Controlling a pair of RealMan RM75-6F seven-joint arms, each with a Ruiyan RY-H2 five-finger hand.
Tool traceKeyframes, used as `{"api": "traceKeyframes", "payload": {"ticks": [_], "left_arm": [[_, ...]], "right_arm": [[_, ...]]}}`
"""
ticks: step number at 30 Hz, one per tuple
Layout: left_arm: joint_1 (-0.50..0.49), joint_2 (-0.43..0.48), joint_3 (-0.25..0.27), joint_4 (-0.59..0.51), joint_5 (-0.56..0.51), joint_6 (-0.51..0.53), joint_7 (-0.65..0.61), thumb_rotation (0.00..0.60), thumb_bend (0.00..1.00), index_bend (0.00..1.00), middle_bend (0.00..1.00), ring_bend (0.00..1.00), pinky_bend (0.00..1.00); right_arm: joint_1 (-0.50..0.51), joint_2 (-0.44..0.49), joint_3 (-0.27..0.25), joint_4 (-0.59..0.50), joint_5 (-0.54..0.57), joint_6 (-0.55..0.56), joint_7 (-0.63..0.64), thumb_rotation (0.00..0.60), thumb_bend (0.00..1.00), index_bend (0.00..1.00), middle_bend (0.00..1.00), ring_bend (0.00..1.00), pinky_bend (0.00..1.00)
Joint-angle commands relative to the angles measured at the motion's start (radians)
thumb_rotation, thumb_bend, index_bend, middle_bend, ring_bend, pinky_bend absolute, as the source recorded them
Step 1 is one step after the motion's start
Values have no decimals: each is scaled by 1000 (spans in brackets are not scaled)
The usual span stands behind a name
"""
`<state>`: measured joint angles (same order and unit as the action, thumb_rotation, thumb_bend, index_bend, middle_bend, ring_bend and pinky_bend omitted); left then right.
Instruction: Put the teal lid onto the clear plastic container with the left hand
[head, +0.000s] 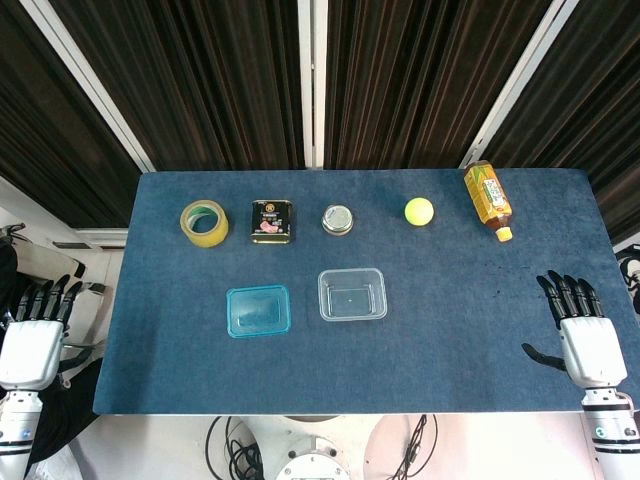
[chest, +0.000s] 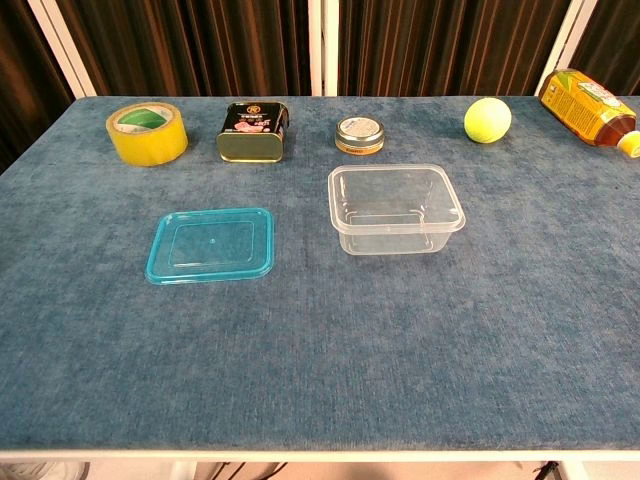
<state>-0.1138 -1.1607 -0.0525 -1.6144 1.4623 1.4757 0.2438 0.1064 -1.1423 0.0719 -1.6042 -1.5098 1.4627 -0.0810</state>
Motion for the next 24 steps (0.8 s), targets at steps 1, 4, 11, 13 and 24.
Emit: {"api": "traceKeyframes", "payload": {"ticks": [1, 4, 11, 13, 24], "left_arm": [[0, -2, 1, 1, 0, 0, -2, 600, 0, 76, 0, 0, 0], [1, -6, 2, 5, 4, 1, -6, 600, 0, 77, 0, 0, 0], [3, -9, 3, 6, 19, 16, -8, 600, 0, 77, 0, 0, 0], [1, -14, 3, 7, 21, 14, -11, 600, 0, 77, 0, 0, 0], [-9, -11, 7, -7, 49, 13, -4, 600, 0, 78, 0, 0, 0]], "right_arm": [[2, -3, -1, 1, 0, -4, 2, 600, 26, 0, 49, 0, 0], [7, -8, -6, 3, -5, -13, 6, 600, 26, 0, 49, 0, 0], [33, -24, -8, 4, -42, -27, 20, 600, 26, 0, 49, 0, 0], [63, -42, 1, 3, -65, -47, 18, 600, 26, 0, 48, 0, 0], [376, -164, 102, -73, -14, -426, -133, 600, 26, 0, 0, 0, 0]]}}
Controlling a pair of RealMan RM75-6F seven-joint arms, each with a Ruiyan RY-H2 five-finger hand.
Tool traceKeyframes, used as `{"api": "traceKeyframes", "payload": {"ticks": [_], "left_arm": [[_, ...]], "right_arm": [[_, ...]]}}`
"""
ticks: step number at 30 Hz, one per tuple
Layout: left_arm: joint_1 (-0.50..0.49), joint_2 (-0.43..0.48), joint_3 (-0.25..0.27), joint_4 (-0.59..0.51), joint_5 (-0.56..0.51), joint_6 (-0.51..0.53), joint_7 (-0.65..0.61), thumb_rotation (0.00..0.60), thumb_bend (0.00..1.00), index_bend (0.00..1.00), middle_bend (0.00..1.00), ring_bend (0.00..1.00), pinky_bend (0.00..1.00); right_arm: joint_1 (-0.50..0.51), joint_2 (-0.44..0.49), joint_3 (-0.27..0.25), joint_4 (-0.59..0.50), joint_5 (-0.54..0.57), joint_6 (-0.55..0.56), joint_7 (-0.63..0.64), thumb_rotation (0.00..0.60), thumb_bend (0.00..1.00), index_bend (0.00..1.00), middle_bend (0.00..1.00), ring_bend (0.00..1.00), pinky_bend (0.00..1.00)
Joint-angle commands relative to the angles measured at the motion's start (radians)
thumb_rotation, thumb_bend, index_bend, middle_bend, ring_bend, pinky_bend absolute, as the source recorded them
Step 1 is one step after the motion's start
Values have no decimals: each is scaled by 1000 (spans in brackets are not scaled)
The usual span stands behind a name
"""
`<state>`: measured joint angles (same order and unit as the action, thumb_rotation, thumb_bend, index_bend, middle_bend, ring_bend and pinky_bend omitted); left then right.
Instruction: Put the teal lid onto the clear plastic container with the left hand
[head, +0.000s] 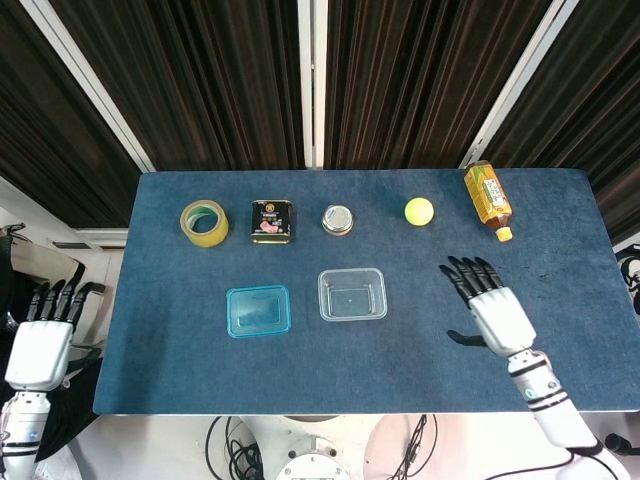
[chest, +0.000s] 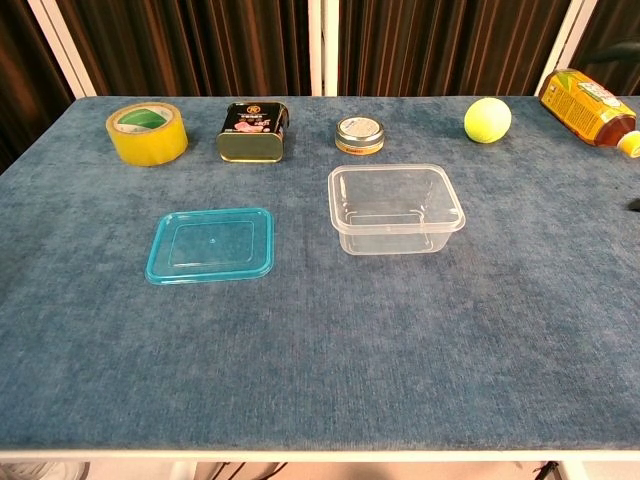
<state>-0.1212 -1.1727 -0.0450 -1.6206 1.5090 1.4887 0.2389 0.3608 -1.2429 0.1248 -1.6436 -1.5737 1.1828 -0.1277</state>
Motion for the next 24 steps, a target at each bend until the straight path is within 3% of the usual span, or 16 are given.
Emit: {"api": "traceKeyframes", "payload": {"ticks": [1, 7, 12, 24], "left_arm": [[-3, 1, 0, -2, 3, -2, 3, 600, 0, 78, 0, 0, 0], [-17, -1, -5, -2, -3, -24, -4, 600, 0, 78, 0, 0, 0], [-31, 2, -7, 3, -3, -44, -13, 600, 0, 78, 0, 0, 0], [-46, 6, -9, 20, -11, -67, -54, 600, 0, 78, 0, 0, 0]], "right_arm": [[155, -84, 58, -35, 67, -188, -110, 600, 26, 0, 0, 0, 0], [284, -221, 80, 12, 141, -311, -259, 600, 24, 0, 0, 0, 0], [358, -345, 100, 95, 205, -338, -341, 600, 5, 0, 0, 0, 0], [478, -470, 134, 259, 352, -401, -408, 600, 3, 0, 0, 0, 0]]}}
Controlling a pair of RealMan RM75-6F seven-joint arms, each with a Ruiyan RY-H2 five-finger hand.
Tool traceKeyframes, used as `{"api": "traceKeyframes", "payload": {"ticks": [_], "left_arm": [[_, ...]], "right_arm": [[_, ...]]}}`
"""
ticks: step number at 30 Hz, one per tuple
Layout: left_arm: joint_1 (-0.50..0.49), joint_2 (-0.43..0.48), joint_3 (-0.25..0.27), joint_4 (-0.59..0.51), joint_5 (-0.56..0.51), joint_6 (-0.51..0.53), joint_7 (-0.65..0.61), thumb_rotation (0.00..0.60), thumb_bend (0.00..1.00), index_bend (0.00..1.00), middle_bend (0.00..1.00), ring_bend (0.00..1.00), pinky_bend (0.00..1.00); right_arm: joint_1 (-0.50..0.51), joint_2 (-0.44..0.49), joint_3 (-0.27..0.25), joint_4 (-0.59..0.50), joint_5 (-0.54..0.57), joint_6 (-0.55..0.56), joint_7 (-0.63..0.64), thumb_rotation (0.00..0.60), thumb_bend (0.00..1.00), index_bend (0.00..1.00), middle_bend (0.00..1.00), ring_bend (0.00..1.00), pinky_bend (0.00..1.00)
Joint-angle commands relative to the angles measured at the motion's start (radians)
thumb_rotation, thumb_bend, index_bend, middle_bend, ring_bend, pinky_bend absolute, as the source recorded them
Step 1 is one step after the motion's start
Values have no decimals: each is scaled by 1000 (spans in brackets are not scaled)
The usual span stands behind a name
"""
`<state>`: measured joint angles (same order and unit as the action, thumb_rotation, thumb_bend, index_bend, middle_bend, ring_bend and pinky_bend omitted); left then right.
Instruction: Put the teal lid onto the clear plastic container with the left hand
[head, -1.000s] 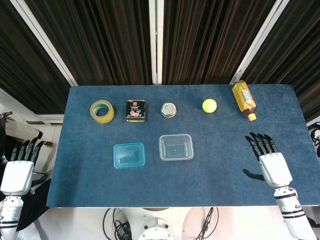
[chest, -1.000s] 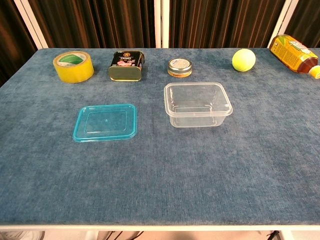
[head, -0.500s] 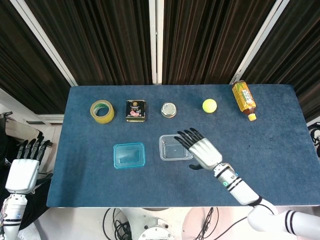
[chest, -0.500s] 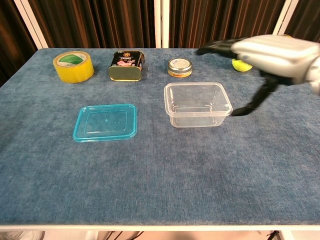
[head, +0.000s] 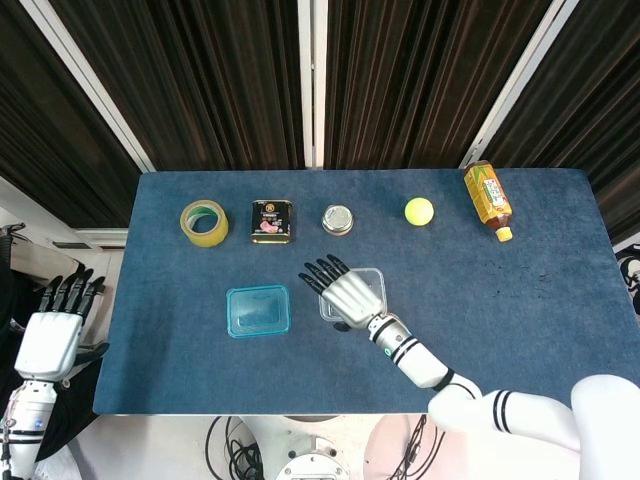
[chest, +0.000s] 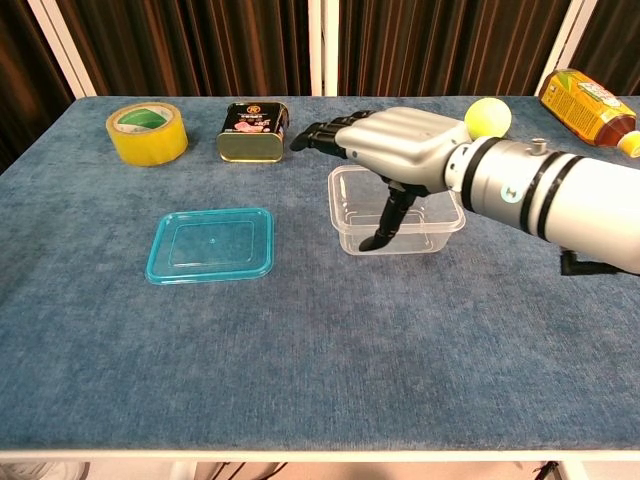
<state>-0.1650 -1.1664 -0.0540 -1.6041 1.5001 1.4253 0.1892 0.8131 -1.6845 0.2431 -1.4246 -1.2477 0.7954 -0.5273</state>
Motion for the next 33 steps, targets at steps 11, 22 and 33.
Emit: {"api": "traceKeyframes", "payload": {"ticks": [11, 22, 33], "left_arm": [[-24, 0, -5, 16, -6, -30, -22, 600, 0, 78, 0, 0, 0], [-185, 12, -30, -16, 33, -226, -48, 600, 0, 79, 0, 0, 0], [-407, -83, -73, -75, -45, -515, 42, 600, 0, 79, 0, 0, 0]], "right_arm": [[164, -141, 64, 237, 105, -59, -12, 600, 2, 0, 0, 0, 0], [-1, 102, -67, -65, -125, 146, 213, 600, 2, 0, 0, 0, 0], [-279, 460, -134, -297, -192, 502, 248, 600, 3, 0, 0, 0, 0]]}}
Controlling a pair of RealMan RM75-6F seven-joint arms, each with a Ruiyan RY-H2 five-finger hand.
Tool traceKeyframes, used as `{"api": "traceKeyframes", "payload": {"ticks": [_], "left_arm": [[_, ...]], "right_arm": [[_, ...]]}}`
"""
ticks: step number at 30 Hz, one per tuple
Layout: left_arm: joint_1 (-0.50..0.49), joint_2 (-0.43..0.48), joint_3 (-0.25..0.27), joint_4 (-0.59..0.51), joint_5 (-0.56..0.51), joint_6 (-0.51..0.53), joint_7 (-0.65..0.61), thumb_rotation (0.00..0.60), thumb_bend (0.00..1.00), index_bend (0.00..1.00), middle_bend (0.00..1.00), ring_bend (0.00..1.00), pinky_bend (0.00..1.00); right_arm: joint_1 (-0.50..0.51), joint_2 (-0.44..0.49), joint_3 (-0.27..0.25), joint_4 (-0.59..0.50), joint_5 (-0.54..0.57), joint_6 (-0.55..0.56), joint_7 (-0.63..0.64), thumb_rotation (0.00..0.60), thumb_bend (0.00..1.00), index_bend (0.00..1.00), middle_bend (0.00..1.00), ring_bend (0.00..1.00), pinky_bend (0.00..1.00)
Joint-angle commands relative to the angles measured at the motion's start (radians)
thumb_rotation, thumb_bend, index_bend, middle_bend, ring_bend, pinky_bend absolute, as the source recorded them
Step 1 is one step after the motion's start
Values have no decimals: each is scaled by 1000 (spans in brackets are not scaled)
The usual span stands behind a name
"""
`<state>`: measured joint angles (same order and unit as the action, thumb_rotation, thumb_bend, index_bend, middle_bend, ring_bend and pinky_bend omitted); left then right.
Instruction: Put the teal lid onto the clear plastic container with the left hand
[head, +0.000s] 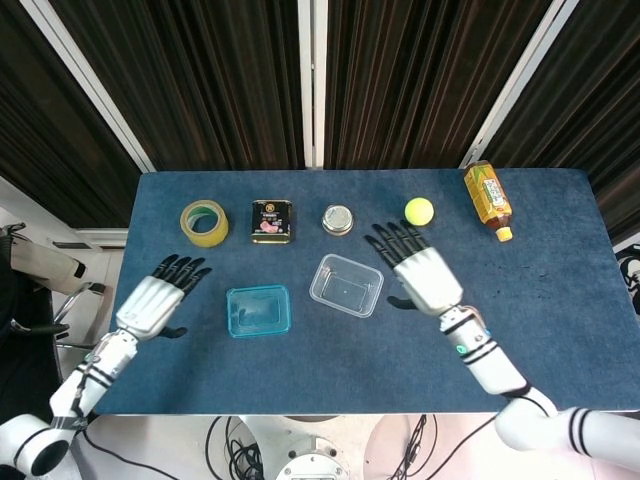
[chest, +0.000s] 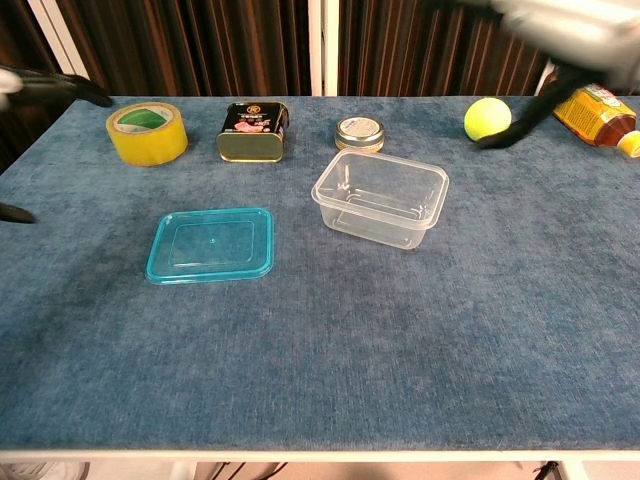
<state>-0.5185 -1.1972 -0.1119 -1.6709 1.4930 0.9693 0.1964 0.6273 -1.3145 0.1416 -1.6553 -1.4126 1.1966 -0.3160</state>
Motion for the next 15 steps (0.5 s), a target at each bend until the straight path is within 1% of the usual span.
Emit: {"api": "traceKeyframes", "payload": {"ticks": [1, 4, 7, 9, 15], "left_arm": [[-69, -75, -17, 2, -55, -79, 46, 600, 0, 79, 0, 0, 0], [-96, -132, -17, 26, -102, -109, 80, 600, 0, 79, 0, 0, 0], [-109, -188, -16, 51, -147, -113, 113, 600, 0, 79, 0, 0, 0], [-117, -223, -16, 64, -175, -112, 132, 600, 0, 79, 0, 0, 0], [-146, -311, -22, 93, -219, -109, 156, 600, 0, 79, 0, 0, 0]], "right_arm": [[-120, 112, -40, -73, -32, 131, 49, 600, 2, 0, 0, 0, 0], [-181, 152, -58, -80, -40, 192, 85, 600, 2, 0, 0, 0, 0], [-229, 174, -77, -76, -47, 230, 120, 600, 2, 0, 0, 0, 0], [-256, 182, -88, -69, -46, 242, 143, 600, 2, 0, 0, 0, 0], [-297, 175, -98, -39, -49, 257, 192, 600, 3, 0, 0, 0, 0]]}}
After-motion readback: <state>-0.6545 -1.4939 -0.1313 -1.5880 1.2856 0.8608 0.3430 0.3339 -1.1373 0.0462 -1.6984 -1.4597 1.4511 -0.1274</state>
